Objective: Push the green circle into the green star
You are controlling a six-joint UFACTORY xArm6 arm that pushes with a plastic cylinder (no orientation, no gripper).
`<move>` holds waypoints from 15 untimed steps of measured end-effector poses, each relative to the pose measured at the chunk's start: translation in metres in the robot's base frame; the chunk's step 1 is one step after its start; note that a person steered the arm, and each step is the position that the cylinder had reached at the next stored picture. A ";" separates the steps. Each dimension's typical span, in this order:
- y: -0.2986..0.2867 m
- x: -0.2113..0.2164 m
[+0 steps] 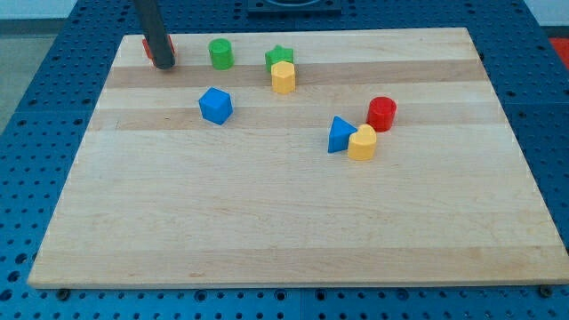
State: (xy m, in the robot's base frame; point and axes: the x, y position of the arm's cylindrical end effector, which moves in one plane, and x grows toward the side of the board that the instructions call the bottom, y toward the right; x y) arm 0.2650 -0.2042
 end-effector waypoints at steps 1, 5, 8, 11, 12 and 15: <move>0.019 0.000; 0.081 -0.014; 0.126 0.021; 0.180 0.022; 0.192 0.022; 0.137 0.020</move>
State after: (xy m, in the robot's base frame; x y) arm 0.2853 -0.0669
